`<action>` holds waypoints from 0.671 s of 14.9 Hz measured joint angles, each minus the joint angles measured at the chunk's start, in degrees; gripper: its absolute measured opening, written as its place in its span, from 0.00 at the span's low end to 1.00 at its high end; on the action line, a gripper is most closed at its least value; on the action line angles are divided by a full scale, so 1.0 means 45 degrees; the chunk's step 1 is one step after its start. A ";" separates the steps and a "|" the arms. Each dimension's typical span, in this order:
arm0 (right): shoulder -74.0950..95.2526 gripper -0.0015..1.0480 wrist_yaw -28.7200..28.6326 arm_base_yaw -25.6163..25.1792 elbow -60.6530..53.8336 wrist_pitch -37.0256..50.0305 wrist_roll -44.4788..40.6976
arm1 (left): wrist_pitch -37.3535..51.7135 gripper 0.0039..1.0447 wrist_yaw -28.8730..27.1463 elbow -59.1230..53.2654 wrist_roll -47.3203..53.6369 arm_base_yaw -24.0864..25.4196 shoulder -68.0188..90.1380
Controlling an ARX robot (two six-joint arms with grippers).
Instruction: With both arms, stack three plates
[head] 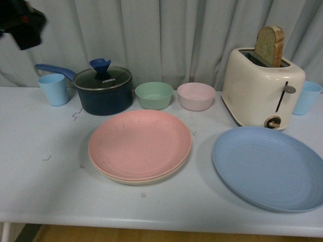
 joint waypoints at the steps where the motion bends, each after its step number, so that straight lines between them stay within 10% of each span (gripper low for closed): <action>1: 0.0000 0.94 0.0000 0.0000 0.0000 -0.0005 0.0000 | 0.0539 0.68 -0.0452 -0.0913 0.1112 0.0151 -0.0855; 6: 0.0000 0.94 0.0000 0.0000 0.0000 0.0000 0.0000 | 0.0743 0.02 0.0194 -0.4396 0.2676 0.1107 -0.3910; 10: 0.0000 0.94 -0.0005 0.0000 0.0000 0.0000 -0.0005 | -0.0228 0.01 0.0253 -0.5872 0.2710 0.1064 -0.6212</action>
